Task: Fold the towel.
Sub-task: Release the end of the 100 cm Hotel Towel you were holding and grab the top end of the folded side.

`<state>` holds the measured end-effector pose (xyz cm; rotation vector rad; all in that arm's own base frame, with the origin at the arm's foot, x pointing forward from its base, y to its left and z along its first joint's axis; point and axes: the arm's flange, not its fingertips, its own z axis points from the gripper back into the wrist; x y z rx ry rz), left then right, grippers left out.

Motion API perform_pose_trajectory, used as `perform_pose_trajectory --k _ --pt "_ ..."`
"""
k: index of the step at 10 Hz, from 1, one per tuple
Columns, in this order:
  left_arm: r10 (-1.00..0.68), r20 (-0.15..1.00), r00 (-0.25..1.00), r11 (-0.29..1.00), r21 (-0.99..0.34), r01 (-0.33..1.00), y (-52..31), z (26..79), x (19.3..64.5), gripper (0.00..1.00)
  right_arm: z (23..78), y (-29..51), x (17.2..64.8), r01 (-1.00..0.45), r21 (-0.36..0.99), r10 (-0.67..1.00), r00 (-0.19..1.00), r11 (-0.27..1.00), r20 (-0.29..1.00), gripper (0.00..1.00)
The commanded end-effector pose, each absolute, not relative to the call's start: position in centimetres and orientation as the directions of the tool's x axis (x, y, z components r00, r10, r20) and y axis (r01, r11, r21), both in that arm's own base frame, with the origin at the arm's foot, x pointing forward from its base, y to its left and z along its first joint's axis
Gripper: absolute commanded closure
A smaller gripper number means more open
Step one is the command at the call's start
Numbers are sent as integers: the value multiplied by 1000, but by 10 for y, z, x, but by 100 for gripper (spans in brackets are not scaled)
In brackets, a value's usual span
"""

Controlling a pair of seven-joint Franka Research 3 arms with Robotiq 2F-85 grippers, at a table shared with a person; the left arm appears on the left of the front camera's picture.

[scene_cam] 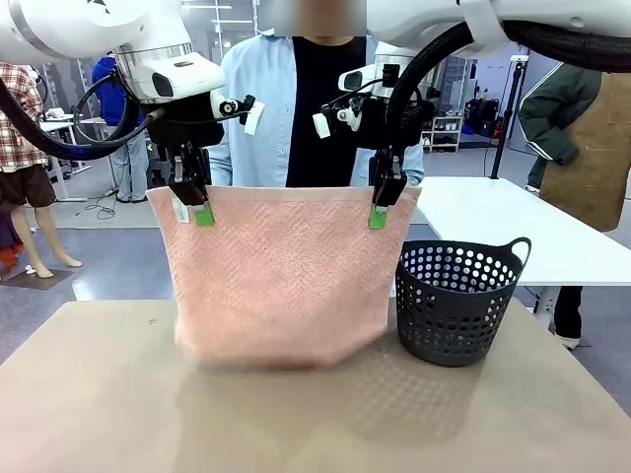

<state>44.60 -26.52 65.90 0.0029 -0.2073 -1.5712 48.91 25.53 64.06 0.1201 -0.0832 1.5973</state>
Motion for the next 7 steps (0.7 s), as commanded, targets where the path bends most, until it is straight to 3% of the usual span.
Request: perform_pose_trajectory --k 1,7 --pt "-992 129 -10 8 133 991 -264 659 446 100 640 254 488 -999 22 992 -26 -29 128 100" --pt "-992 129 -10 8 133 991 -264 659 446 100 640 254 488 -999 22 992 -26 -29 128 100"
